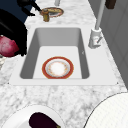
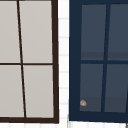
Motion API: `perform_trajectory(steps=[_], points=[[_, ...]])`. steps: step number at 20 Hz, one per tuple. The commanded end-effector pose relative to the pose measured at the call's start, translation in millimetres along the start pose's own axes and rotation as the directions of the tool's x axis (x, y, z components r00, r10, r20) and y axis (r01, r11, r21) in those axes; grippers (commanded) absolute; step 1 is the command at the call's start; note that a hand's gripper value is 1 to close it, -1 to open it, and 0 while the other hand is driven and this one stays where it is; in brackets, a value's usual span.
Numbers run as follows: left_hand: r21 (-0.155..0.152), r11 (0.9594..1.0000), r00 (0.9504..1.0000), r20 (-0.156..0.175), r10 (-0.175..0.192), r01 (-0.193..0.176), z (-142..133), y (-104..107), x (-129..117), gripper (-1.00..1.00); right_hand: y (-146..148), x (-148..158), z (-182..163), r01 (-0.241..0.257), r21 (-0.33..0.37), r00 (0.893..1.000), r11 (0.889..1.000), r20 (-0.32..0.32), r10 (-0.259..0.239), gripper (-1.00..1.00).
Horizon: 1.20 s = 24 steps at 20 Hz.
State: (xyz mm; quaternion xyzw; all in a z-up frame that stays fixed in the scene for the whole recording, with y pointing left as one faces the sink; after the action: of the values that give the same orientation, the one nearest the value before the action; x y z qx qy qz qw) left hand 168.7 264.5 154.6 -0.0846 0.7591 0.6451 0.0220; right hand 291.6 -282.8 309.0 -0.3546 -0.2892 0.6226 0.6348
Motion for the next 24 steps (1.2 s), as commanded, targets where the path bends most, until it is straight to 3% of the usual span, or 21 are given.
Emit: perform_trajectory(steps=[1,7,13,21,24], points=[[0.000,1.0000,1.0000,0.000,0.000,0.000,0.0,0.0,0.0,0.00,6.2,31.4,-2.2,0.013,0.001,1.000,1.000,0.009,-0.013,1.00],[0.000,1.0000,1.0000,0.000,0.000,0.000,0.0,0.0,0.0,0.00,21.2,81.8,-11.3,0.023,0.003,1.000,1.000,0.017,-0.023,1.00],[0.000,1.0000,1.0000,0.000,0.000,0.000,0.0,0.0,0.0,0.00,45.4,126.6,-63.8,0.016,0.038,1.000,0.999,0.003,-0.016,1.00],[0.000,1.0000,1.0000,0.000,0.000,0.000,0.0,0.0,0.0,0.00,77.0,180.7,-111.3,0.092,0.024,0.993,0.995,0.067,-0.093,1.00],[0.000,1.0000,1.0000,0.000,0.000,0.000,0.0,0.0,0.0,0.00,92.1,199.0,-134.7,0.102,0.047,0.993,0.994,0.058,-0.105,1.00]])
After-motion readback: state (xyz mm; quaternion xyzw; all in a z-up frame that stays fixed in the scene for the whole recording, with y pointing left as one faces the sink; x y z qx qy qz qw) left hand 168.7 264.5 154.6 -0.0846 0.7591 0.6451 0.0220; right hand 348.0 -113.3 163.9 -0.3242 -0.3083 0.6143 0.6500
